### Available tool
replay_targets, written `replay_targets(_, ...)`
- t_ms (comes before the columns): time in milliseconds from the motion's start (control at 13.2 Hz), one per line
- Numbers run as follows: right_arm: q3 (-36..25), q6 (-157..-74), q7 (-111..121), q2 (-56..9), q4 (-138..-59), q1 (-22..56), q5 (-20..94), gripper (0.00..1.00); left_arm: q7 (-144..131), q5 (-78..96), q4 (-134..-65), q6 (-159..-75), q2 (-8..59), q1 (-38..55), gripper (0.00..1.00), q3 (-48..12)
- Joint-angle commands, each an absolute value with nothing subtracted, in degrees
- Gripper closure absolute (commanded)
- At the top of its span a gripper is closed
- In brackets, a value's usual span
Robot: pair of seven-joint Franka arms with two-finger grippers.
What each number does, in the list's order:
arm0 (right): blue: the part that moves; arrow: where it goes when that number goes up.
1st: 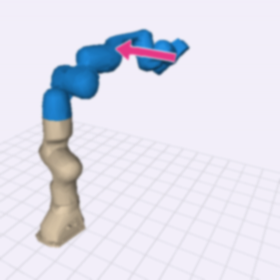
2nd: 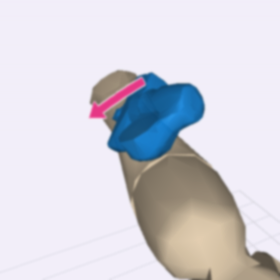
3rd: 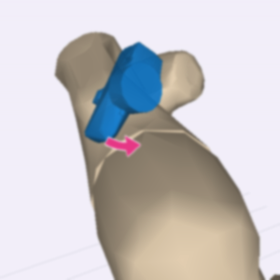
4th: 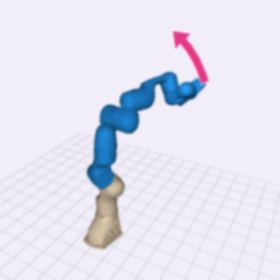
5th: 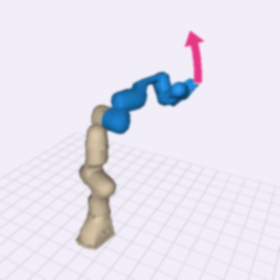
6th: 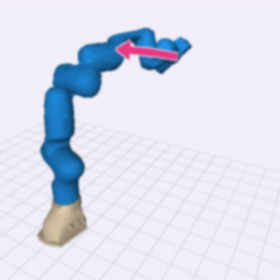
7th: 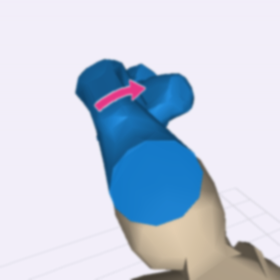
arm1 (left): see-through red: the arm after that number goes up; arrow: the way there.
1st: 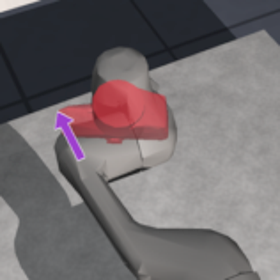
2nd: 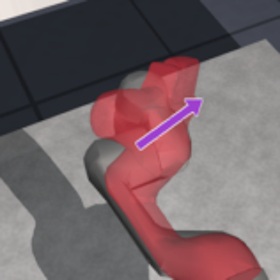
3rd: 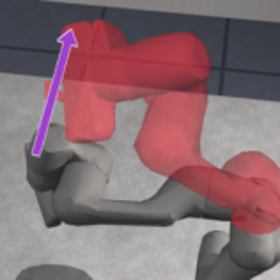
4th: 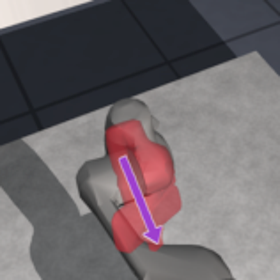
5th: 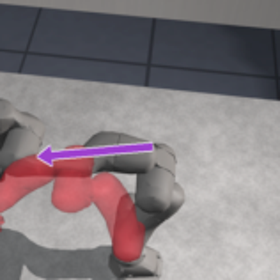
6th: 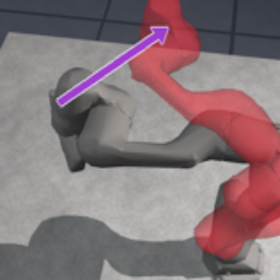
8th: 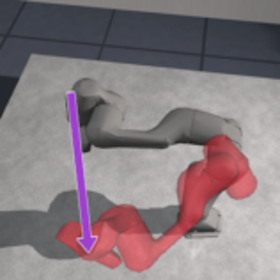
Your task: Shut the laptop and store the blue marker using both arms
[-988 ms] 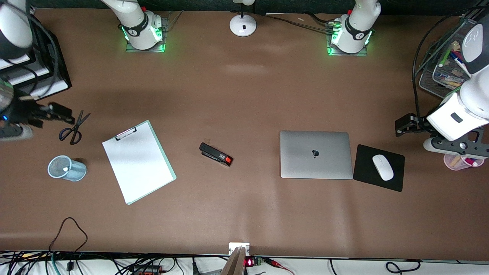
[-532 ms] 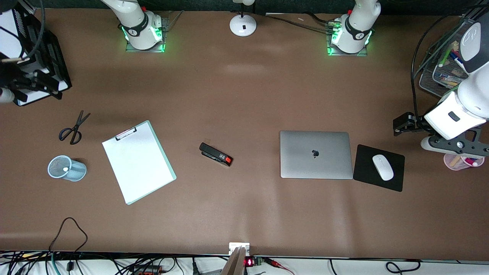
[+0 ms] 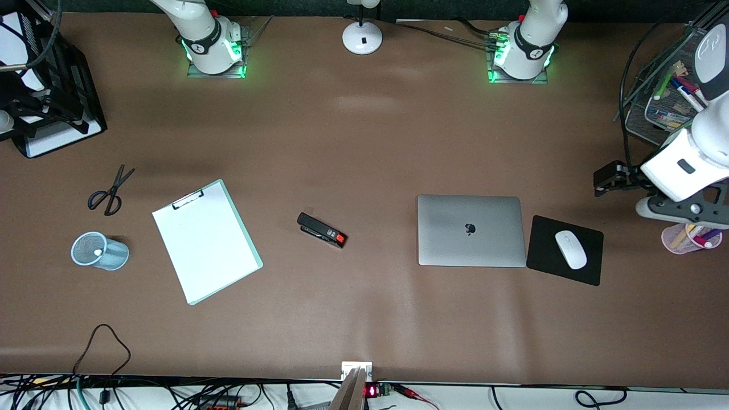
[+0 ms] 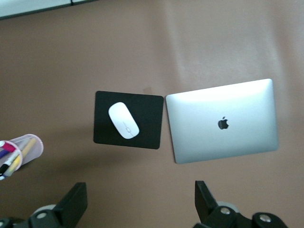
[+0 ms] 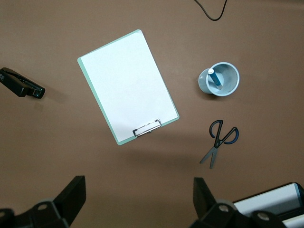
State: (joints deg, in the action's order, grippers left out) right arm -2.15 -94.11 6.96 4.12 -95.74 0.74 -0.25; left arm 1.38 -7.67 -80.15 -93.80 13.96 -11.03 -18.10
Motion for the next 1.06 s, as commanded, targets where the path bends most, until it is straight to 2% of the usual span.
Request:
replay_targets(0,-1.85,-93.69,5.98,5.62,-97.21,0.79,-0.09,0.00,3.94,-3.00,-89.90,-97.64,6.16,-5.21,0.00,-7.42)
replay_targets(152,-1.85,-93.69,5.98,5.89,-97.38,0.79,-0.09,0.00,6.58,-2.64,-95.24,-99.91,3.01,-1.51,0.00,-1.16)
replay_targets(380,-1.93,-93.87,6.06,5.63,-97.21,0.70,0.09,0.00,6.77,-2.64,-102.12,-103.97,-1.75,-1.23,0.00,-1.05)
replay_targets(988,-2.02,-93.87,6.68,4.92,-96.50,0.53,1.32,0.00,5.98,-2.55,-102.13,-103.27,-2.03,-0.53,0.00,-1.32)
